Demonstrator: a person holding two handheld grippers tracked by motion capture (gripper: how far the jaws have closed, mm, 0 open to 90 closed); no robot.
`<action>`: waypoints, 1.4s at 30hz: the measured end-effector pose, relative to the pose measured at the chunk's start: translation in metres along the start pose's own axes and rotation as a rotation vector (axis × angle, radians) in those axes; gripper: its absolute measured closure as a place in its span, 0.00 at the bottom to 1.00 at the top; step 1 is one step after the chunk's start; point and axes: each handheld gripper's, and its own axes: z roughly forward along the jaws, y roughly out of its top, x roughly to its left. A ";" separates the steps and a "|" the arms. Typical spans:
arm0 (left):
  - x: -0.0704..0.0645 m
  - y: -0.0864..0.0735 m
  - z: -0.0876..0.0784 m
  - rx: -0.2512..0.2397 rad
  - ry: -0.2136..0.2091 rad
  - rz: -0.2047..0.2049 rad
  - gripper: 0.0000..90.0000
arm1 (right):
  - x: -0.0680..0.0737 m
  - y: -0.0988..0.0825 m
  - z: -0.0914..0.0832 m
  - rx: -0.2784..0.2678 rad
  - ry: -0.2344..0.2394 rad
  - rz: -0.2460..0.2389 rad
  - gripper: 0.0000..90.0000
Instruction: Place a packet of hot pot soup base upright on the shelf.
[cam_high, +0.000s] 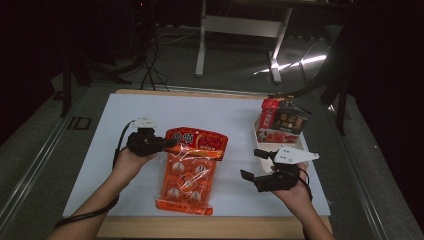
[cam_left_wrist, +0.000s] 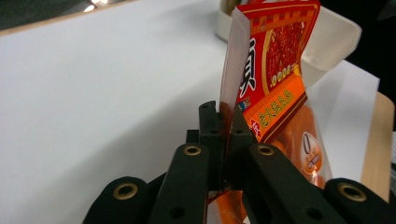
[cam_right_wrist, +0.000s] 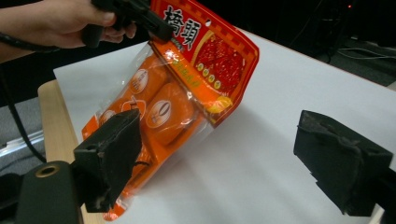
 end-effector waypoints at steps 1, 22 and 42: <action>-0.002 0.002 -0.001 -0.002 -0.004 0.005 1.00 | 0.000 0.000 0.000 0.002 0.003 0.000 0.18; -0.033 0.015 -0.012 -0.072 -0.079 0.083 1.00 | 0.002 0.006 0.010 -0.011 0.016 0.027 0.18; -0.090 0.031 -0.031 -0.218 -0.200 0.208 1.00 | 0.009 0.001 0.023 -0.004 0.220 0.072 0.66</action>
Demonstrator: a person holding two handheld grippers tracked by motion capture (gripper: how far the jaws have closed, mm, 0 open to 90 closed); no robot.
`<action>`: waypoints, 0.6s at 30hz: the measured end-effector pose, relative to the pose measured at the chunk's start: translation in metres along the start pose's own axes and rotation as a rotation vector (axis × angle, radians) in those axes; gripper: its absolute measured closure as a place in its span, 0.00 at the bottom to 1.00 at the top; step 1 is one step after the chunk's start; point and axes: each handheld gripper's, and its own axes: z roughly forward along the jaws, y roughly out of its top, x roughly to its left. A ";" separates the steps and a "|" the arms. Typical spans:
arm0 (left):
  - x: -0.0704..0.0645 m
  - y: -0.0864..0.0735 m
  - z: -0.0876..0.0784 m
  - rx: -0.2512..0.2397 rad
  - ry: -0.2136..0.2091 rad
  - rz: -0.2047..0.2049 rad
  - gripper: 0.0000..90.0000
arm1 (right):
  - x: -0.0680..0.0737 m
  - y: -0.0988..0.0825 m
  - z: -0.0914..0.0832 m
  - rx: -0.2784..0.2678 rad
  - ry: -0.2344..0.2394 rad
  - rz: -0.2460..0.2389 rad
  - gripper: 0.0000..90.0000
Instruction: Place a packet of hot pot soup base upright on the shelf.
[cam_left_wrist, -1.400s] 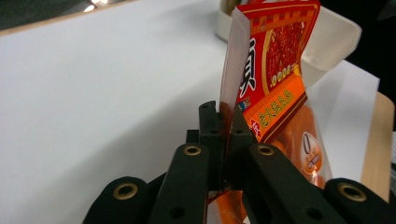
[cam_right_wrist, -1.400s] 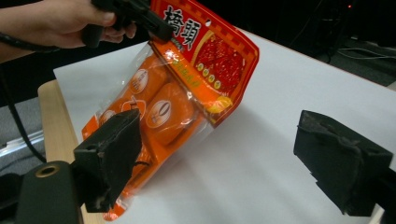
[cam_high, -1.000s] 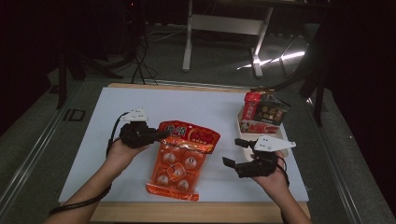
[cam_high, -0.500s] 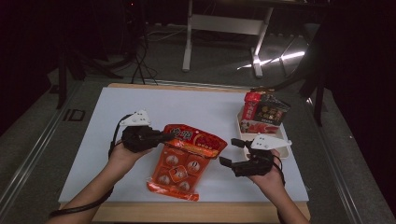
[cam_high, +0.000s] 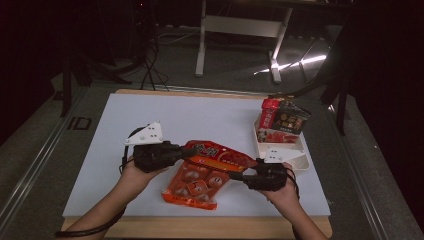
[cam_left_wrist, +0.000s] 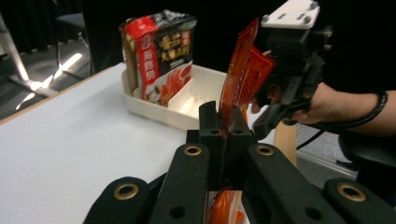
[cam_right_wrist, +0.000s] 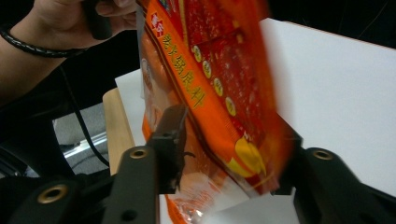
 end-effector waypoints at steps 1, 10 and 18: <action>-0.002 0.001 0.001 -0.001 -0.011 0.004 1.00 | 0.000 0.001 -0.001 0.003 0.003 -0.002 0.72; -0.003 0.005 0.004 -0.021 -0.038 -0.012 1.00 | -0.004 0.004 -0.007 0.014 0.094 0.026 0.93; 0.000 0.007 -0.004 -0.067 -0.095 -0.020 0.99 | 0.011 0.022 -0.019 0.014 0.056 -0.033 1.00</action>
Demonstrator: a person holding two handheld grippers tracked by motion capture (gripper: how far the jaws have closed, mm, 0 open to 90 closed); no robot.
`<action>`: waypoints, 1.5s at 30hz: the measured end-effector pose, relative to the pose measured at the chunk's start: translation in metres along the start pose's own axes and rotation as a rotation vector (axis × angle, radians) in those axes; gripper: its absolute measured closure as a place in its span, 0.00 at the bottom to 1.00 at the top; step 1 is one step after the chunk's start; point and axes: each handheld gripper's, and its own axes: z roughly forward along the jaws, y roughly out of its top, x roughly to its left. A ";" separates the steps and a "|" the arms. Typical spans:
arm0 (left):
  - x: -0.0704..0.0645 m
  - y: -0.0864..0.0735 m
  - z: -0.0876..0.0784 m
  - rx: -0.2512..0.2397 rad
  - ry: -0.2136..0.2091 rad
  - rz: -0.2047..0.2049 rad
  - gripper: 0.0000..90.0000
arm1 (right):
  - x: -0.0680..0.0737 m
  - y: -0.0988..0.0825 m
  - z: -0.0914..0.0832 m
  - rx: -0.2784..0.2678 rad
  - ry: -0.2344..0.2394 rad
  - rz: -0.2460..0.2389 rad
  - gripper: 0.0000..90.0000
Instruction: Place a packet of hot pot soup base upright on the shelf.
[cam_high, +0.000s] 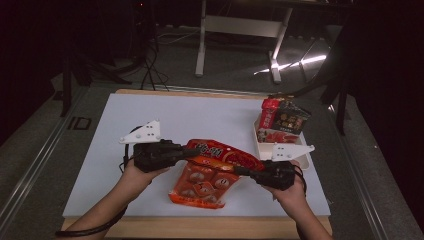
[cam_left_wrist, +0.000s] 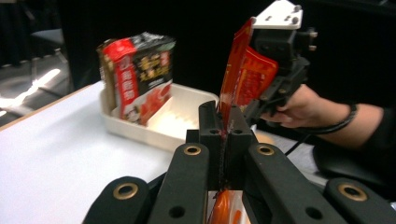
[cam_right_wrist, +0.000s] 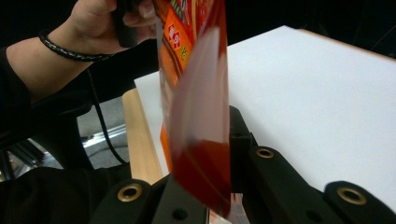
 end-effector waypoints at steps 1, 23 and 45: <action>0.000 0.000 -0.001 -0.005 0.000 0.000 0.99 | 0.002 0.003 -0.002 -0.001 -0.009 -0.009 1.00; 0.012 -0.014 -0.001 -0.074 0.000 -0.029 0.49 | 0.013 0.051 -0.018 0.012 -0.152 -0.156 1.00; 0.020 -0.065 -0.011 -0.047 0.096 -0.111 0.02 | -0.006 0.100 -0.083 -0.164 -0.295 -0.150 1.00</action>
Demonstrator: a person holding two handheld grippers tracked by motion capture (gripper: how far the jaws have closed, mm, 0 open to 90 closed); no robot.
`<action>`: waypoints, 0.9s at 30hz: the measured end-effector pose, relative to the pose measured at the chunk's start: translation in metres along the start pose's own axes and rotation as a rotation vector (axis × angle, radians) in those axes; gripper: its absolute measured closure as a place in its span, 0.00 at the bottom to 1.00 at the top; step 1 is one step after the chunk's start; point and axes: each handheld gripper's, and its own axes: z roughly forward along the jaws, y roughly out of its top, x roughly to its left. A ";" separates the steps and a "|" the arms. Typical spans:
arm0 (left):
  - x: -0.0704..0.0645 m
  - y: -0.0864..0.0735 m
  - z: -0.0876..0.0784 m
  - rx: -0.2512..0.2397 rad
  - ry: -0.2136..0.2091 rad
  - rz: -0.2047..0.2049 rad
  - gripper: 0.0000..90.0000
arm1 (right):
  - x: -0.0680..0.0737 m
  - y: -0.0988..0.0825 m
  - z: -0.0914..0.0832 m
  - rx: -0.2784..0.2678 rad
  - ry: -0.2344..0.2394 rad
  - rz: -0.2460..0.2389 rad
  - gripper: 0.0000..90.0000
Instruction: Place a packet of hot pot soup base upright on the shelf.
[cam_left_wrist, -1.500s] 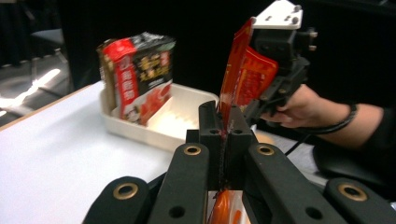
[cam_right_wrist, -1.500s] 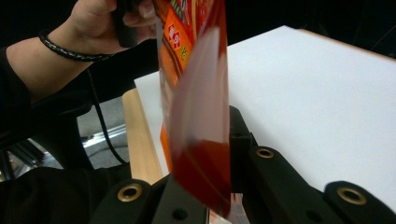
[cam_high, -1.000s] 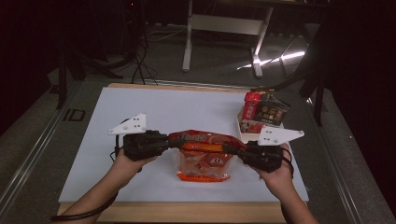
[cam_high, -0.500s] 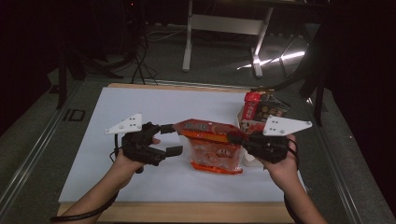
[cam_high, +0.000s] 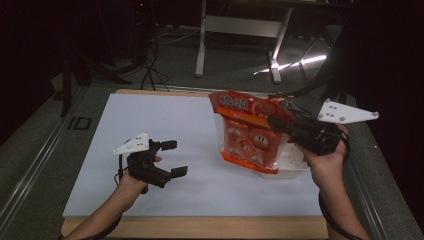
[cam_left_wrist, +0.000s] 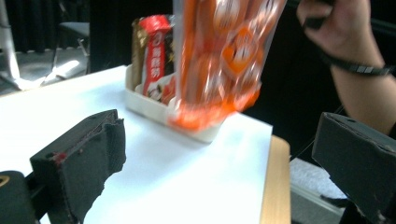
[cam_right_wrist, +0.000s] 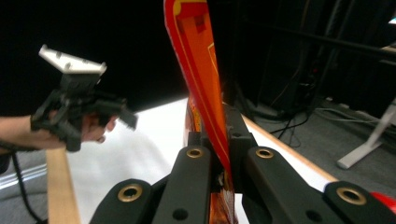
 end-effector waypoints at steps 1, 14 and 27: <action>0.000 0.000 0.000 0.000 0.000 0.000 0.02 | -0.003 0.002 -0.003 -0.004 -0.016 -0.006 1.00; 0.009 -0.028 -0.024 0.064 0.061 -0.023 0.02 | -0.044 -0.001 -0.029 0.020 -0.130 0.042 1.00; 0.021 -0.054 -0.043 0.059 0.134 -0.079 0.02 | -0.070 -0.031 -0.037 0.053 -0.177 0.124 1.00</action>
